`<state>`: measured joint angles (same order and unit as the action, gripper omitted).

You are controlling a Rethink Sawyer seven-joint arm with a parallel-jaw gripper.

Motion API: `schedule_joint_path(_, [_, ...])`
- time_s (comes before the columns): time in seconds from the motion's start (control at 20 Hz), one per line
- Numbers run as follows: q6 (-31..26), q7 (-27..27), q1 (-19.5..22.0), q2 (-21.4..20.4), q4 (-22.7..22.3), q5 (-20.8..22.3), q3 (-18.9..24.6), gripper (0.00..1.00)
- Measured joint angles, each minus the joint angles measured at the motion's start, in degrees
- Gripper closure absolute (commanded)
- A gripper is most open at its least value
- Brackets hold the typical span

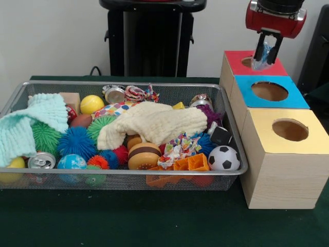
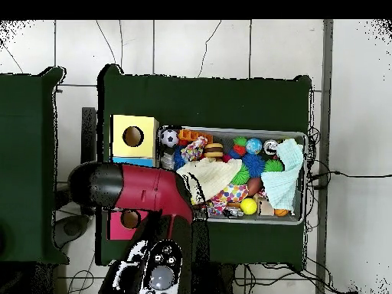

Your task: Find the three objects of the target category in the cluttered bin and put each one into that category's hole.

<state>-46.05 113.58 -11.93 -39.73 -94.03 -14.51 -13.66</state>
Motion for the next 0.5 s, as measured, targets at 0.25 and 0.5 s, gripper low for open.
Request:
schedule_joint_path(0.25, [0.9,0.1,-0.4,0.0,0.0,0.0,-0.5,1.0])
schedule_joint_path(0.5, [2.2,0.6,-0.9,0.2,0.2,0.0,-1.2,1.0])
